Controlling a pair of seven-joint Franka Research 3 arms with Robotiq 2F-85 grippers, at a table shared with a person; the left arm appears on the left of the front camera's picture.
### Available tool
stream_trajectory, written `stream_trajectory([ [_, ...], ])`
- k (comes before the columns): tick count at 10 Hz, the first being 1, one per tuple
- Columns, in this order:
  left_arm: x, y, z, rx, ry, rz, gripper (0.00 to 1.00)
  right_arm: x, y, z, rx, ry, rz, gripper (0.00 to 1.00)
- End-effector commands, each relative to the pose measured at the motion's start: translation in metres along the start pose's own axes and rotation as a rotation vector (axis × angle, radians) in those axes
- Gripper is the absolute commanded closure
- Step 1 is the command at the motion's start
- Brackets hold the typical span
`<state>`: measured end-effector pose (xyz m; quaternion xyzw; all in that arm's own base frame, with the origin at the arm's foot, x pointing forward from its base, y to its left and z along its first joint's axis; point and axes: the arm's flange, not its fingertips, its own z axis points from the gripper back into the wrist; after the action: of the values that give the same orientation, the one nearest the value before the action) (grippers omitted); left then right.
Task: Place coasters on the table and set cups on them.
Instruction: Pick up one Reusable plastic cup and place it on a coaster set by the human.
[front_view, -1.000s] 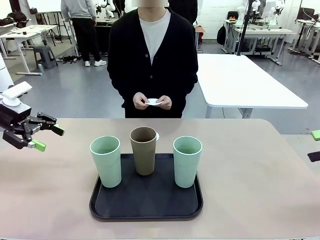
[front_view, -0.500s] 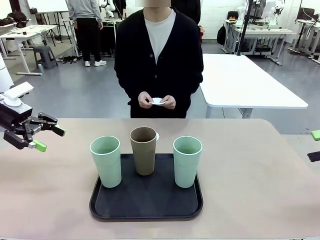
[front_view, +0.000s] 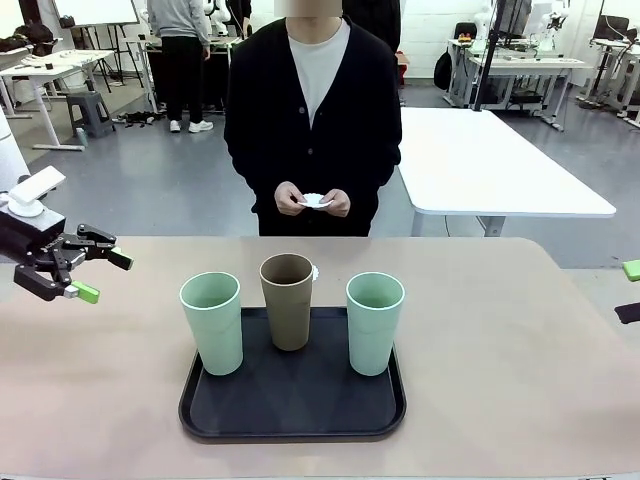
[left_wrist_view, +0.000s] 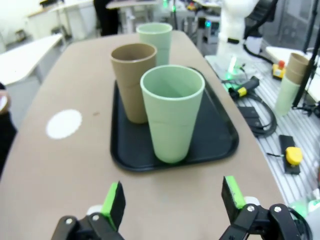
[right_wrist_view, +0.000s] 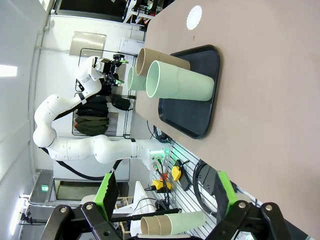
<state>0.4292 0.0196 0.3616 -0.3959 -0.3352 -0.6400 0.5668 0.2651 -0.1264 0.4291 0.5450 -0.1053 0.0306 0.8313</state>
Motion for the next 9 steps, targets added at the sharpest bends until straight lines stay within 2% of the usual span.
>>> stream_trajectory([
  [1, -0.013, 0.003, -0.016, 0.040, -0.038, -0.056, 0.00, 0.000, -0.001, 0.000, 0.011, -0.004, 0.002, 0.00],
  [6, -0.044, 0.010, -0.047, -0.021, -0.146, -0.073, 0.00, 0.000, -0.001, 0.000, 0.011, -0.004, 0.002, 0.00],
  [9, -0.053, 0.023, -0.067, 0.014, -0.213, -0.166, 0.00, 0.000, -0.001, 0.000, 0.011, -0.004, 0.002, 0.00],
])
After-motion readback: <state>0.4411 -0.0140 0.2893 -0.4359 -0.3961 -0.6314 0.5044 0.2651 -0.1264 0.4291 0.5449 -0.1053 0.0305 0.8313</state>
